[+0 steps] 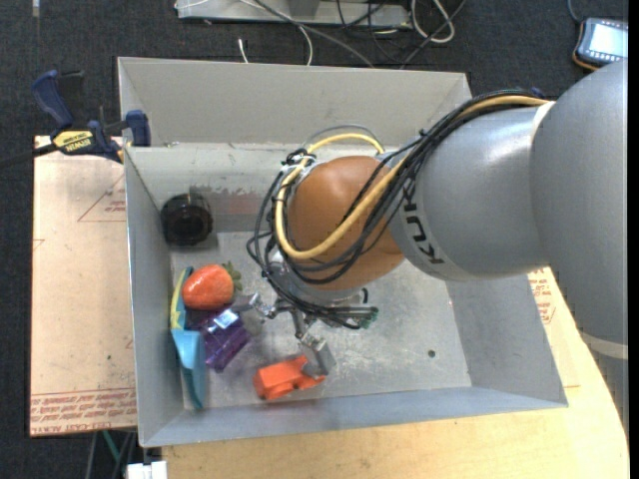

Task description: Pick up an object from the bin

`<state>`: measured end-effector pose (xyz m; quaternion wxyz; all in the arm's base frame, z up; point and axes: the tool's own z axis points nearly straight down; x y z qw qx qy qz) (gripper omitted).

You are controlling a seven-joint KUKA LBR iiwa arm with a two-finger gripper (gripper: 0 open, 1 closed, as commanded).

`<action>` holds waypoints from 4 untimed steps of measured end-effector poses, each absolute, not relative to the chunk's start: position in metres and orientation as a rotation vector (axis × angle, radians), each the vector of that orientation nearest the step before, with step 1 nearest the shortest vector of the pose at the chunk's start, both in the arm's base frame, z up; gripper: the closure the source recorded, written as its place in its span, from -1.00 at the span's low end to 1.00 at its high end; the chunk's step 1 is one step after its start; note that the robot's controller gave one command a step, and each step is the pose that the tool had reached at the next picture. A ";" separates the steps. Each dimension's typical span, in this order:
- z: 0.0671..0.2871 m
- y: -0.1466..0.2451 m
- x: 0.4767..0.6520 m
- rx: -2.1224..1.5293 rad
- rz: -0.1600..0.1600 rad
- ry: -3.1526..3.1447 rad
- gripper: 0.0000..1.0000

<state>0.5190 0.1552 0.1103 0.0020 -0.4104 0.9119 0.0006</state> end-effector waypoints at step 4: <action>0.081 0.207 0.507 -1.256 0.007 2.866 1.00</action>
Offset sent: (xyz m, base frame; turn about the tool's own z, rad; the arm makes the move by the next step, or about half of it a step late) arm -0.0186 0.0525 -0.0403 -0.1311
